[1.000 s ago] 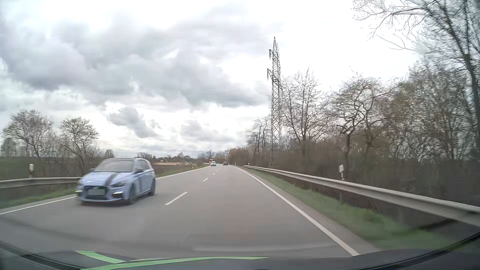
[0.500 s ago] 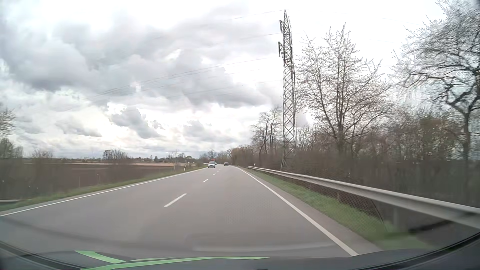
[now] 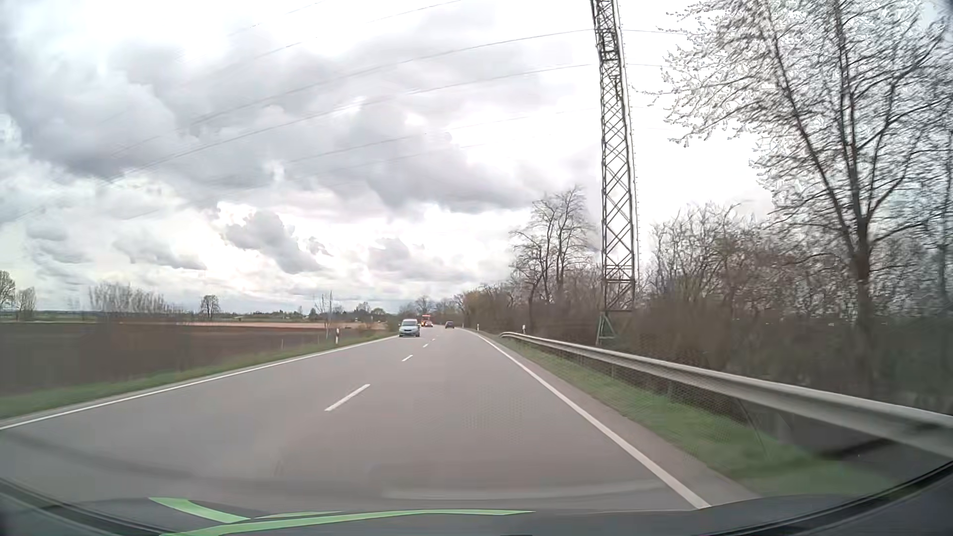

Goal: Follow the waypoints while adhering to traffic rules and regulations

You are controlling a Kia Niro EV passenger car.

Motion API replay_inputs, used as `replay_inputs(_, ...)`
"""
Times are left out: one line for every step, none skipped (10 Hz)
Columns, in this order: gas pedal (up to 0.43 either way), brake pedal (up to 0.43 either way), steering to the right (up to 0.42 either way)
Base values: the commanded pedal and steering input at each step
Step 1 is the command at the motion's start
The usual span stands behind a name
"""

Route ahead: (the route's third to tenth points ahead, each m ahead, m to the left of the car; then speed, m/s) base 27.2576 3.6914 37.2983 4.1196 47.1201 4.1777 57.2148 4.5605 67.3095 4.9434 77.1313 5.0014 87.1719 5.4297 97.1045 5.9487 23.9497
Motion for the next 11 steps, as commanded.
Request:
replay_inputs(0.248, 0.000, -0.004)
replay_inputs(0.248, 0.000, -0.004)
replay_inputs(0.248, 0.000, -0.004)
replay_inputs(0.248, 0.000, -0.004)
replay_inputs(0.248, 0.000, -0.004)
replay_inputs(0.248, 0.000, -0.004)
replay_inputs(0.248, 0.000, -0.004)
replay_inputs(0.248, 0.000, -0.004)
replay_inputs(0.248, 0.000, -0.004)
replay_inputs(0.248, 0.000, -0.004)
replay_inputs(0.248, 0.000, -0.003)
